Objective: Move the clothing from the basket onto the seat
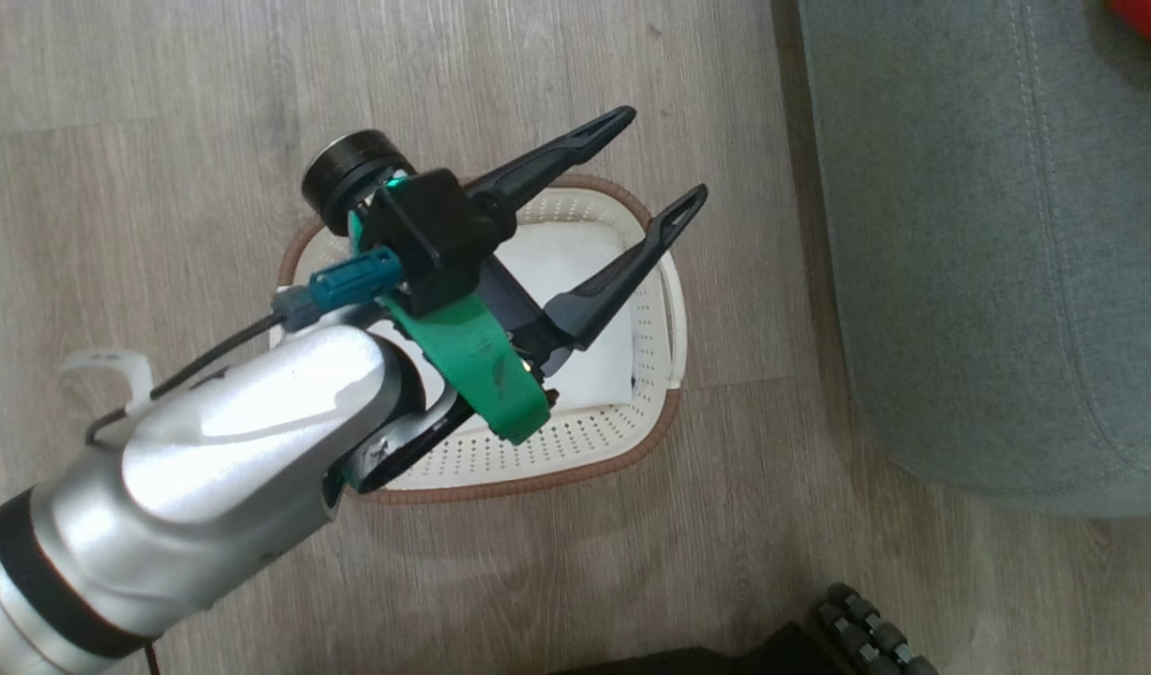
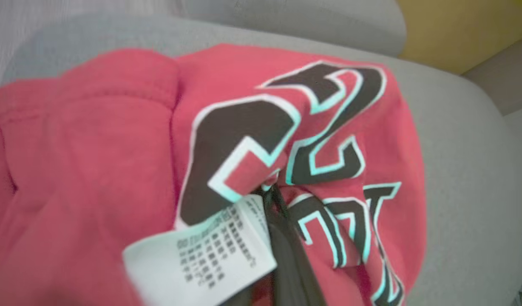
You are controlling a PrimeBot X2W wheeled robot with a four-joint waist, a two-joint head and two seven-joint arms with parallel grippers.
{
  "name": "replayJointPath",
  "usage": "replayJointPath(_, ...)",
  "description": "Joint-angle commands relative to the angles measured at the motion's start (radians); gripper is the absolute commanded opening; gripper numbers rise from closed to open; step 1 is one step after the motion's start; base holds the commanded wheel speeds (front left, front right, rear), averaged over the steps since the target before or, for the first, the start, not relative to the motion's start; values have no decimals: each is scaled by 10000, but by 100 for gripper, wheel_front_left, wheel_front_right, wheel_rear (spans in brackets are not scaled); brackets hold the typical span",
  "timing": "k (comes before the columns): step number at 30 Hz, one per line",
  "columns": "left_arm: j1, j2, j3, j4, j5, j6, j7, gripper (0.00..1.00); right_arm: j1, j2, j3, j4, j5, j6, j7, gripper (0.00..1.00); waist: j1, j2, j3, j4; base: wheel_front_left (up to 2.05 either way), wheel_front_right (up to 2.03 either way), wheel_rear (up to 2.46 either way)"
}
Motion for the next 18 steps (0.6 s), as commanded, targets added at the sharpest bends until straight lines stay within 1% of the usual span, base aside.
replayJointPath(1, -202, 128, 407, -246, -9, -64, -85, 100, 10, -209, 42, -231, 51, -4, 344, 0, -1, 0, -91, 48, 0, 0, 0)
replayJointPath(2, -187, 110, 403, -214, -20, -67, -106, 100, 38, -199, 97, -216, 66, -4, 558, 0, -1, 0, -143, 64, 0, 0, 0)
replayJointPath(3, -176, 95, 402, -189, -27, -61, -125, 100, 62, -201, 119, -257, 86, -4, 647, 11, -1, 0, -190, 74, 0, 0, 0)
replayJointPath(4, -159, 79, 399, -155, -32, -61, -152, 100, 102, -204, 132, -304, 92, -4, 659, 33, -1, 0, -269, 85, 0, 0, 0)
replayJointPath(5, -141, 63, 397, -128, -44, -57, -171, 100, 139, -211, 155, -340, 100, -4, 682, 80, -1, 0, -335, 87, 0, 0, 0)
replayJointPath(6, -122, 49, 392, -96, -57, -57, -189, 100, 162, -220, 191, -375, 113, -4, 703, 100, -1, 0, -413, 85, 0, 0, 0)
replayJointPath(13, 120, -107, 287, 163, -166, -59, -309, 100, 307, -428, 691, -225, 440, -4, 1000, 100, -1, 0, -1195, -20, 0, 0, 0)
replayJointPath(18, 443, -212, 245, 417, -331, -28, -441, 100, 569, -751, 1390, -26, 921, -4, 1130, 100, -1, 0, -2031, -185, 0, 0, 0)
